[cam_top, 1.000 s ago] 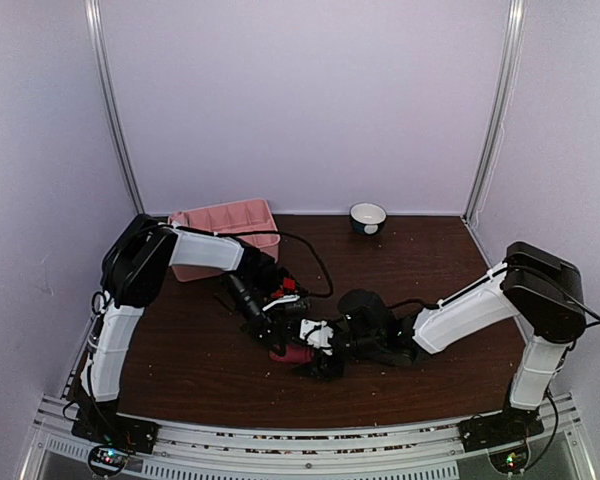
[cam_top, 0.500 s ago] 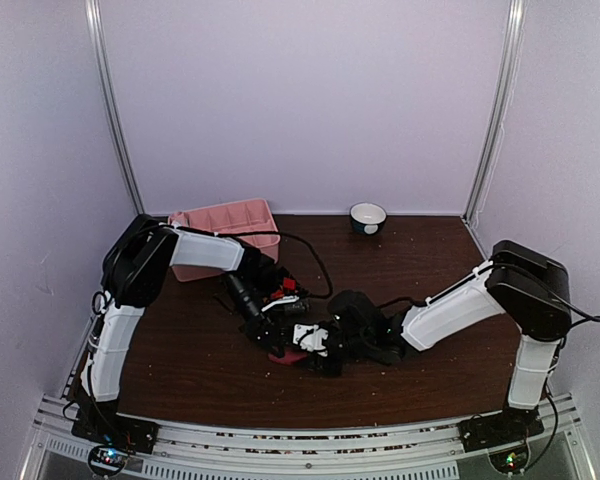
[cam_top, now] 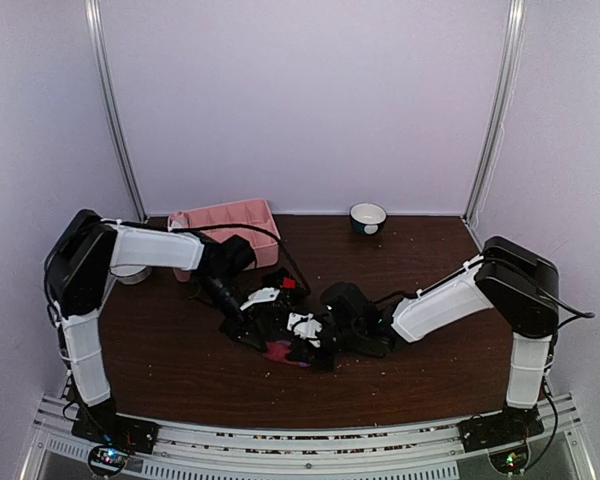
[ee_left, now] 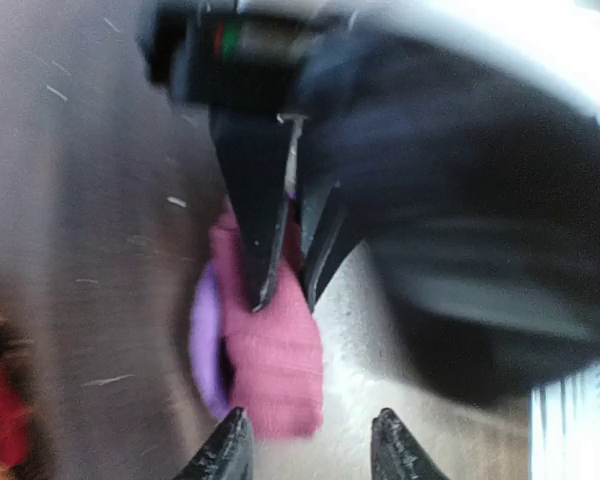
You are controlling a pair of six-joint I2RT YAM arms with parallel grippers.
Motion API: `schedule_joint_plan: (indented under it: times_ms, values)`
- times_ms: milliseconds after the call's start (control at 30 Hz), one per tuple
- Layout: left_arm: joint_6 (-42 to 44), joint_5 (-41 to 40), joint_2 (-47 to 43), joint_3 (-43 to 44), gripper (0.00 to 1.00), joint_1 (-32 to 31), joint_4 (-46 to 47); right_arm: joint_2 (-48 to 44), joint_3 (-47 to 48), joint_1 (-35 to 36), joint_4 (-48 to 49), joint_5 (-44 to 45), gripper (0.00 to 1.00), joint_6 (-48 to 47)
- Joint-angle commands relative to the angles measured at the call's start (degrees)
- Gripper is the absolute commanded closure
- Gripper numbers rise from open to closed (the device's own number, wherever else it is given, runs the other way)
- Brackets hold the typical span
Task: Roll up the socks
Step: Roll the sock at the center of the board.
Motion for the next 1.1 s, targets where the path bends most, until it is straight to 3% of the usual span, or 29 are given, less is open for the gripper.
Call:
schedule_joint_plan:
  times_ms: [0, 167, 333, 567, 733, 967, 1067]
  values:
    - [-4.0, -6.6, -9.1, -4.9, 0.58, 0.6, 14.9, 3.6, -1.5, -1.8, -10.1, -5.4, 0.93, 13.0]
    - [-3.5, -9.2, -12.3, -8.9, 0.57, -0.2, 16.8, 7.6, 2.2, -4.4, -12.1, -11.8, 0.95, 25.4]
    - [-0.5, -14.7, -13.4, -12.3, 0.57, -5.6, 17.0, 11.3, 5.6, -5.8, -13.4, -16.0, 1.0, 34.2]
    - [0.5, -24.5, -12.6, -16.8, 0.5, -9.8, 29.0, 11.7, 3.7, -7.3, -6.2, -21.9, 1.0, 44.9]
    - [1.0, -32.3, -11.9, -18.9, 0.51, -11.5, 38.1, 12.1, 3.2, -7.6, -3.4, -24.8, 1.0, 49.3]
    - [1.8, -38.7, -11.9, -18.3, 0.48, -14.1, 41.1, 12.5, 1.2, -8.4, 4.6, -28.2, 1.0, 56.8]
    - [2.9, -41.9, -11.1, -18.8, 0.48, -14.7, 42.6, 12.9, -0.8, -9.0, 13.5, -29.5, 1.0, 63.3]
